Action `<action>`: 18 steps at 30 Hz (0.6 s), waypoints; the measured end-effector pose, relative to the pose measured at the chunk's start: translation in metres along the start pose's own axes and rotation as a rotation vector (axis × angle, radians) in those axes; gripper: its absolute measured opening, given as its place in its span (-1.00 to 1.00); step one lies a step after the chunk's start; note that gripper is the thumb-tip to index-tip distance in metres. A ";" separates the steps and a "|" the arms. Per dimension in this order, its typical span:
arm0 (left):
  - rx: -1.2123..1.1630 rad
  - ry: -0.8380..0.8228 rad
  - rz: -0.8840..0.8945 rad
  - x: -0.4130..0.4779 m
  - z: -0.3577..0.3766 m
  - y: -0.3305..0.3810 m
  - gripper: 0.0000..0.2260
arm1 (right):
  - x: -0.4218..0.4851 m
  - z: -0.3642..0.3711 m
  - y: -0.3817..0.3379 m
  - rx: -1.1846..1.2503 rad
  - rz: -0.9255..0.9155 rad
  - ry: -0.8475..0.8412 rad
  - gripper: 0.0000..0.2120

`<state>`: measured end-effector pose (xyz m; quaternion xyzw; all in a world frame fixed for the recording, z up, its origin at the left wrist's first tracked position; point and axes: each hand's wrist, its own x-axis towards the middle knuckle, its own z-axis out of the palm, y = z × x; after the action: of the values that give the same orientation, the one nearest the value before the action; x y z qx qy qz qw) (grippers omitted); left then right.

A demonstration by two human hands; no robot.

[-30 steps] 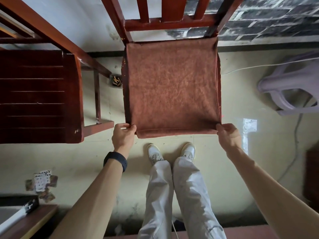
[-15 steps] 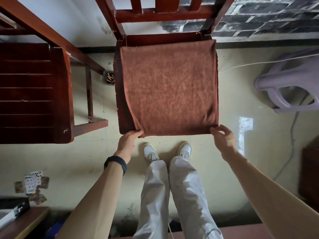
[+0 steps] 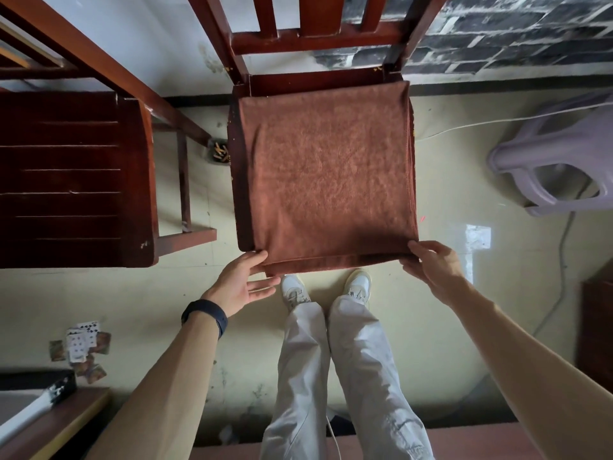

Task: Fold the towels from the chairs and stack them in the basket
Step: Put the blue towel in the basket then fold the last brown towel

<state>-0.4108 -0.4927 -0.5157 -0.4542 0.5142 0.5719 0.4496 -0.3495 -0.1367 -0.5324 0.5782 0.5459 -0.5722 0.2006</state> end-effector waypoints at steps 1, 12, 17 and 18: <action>-0.031 -0.020 0.001 -0.007 0.001 0.002 -0.88 | -0.005 -0.002 -0.004 0.029 0.007 -0.007 -0.84; 0.023 0.059 0.084 -0.035 0.011 0.012 -0.82 | -0.021 -0.021 -0.024 -0.090 -0.020 0.056 -0.94; -0.063 0.162 0.102 -0.030 0.008 0.017 -0.67 | -0.025 -0.024 -0.026 -0.060 -0.023 0.093 -0.84; -0.080 0.165 0.096 -0.030 0.007 0.020 -0.68 | -0.027 -0.023 -0.028 -0.058 -0.014 0.093 -0.85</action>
<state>-0.4253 -0.4882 -0.4822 -0.4924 0.5474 0.5734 0.3592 -0.3569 -0.1186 -0.4911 0.5943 0.5751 -0.5300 0.1875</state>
